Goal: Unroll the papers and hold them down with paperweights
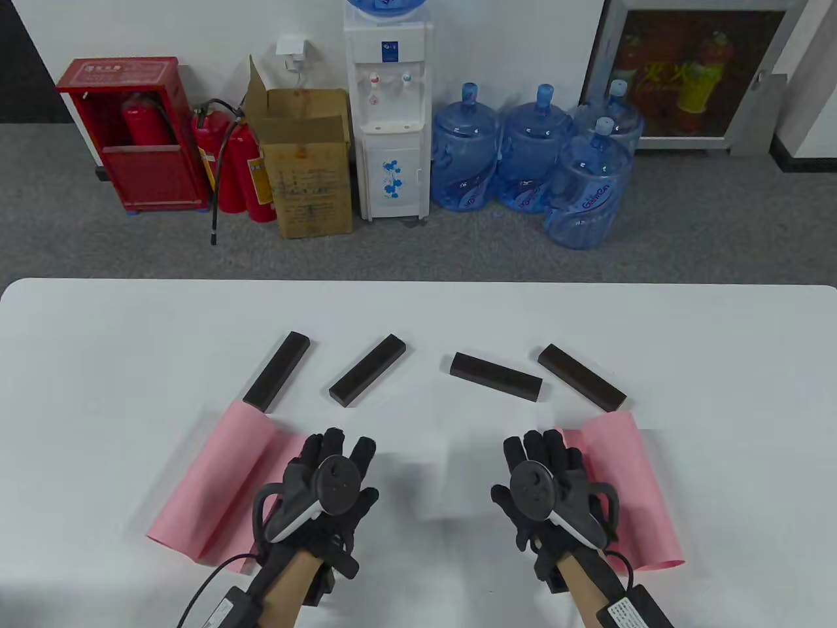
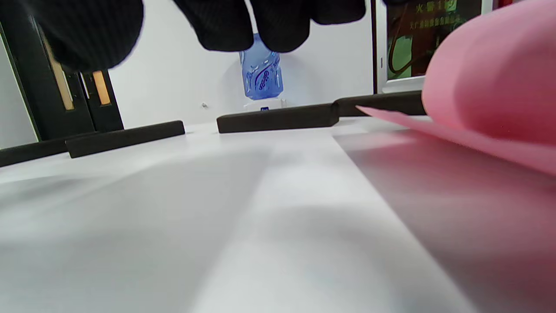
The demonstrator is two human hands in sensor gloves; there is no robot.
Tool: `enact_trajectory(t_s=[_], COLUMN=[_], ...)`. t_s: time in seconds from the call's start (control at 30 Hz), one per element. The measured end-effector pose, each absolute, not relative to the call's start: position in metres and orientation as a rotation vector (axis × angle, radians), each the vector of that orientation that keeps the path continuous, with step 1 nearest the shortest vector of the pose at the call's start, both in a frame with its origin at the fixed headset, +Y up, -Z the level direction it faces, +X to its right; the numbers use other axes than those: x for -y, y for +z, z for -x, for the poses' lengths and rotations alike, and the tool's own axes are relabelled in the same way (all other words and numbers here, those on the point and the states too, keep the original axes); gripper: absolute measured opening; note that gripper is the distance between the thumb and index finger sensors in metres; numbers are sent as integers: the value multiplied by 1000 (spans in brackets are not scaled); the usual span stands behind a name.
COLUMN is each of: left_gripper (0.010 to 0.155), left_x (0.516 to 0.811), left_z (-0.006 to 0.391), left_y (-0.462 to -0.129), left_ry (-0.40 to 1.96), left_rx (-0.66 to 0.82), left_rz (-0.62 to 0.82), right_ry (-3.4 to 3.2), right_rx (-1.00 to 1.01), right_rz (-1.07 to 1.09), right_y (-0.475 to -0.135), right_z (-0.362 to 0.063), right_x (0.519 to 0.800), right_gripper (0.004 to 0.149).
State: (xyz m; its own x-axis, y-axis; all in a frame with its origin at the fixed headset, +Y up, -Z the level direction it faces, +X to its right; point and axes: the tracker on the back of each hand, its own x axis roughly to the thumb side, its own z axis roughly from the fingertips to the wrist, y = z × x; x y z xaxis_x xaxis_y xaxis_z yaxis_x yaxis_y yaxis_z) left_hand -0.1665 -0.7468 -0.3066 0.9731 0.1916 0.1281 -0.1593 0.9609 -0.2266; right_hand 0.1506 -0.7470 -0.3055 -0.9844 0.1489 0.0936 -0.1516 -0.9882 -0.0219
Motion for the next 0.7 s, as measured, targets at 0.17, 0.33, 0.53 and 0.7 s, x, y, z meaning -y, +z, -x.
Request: enact_trajectory(t_s=[0.17,0.33,0.53,0.7], left_gripper=[72,72,71,70], left_x=[749,749,745,724], left_z=[169,168,168,173], left_y=[-308,-307,-307,-307], left_ry=[186,172,180,244], left_rx=[143,144,154,152], left_rz=[229,241,226,219], right_ry=[3005,2994,2987,2998], right_rx=[9,4,-33,-24], right_rz=[-115,-116,-100,-82], right_y=[-306,-307,-309,-308], right_z=[-152,-152,-155,-157], right_x=[748,749,752,751], right_gripper=[78,78,78,78])
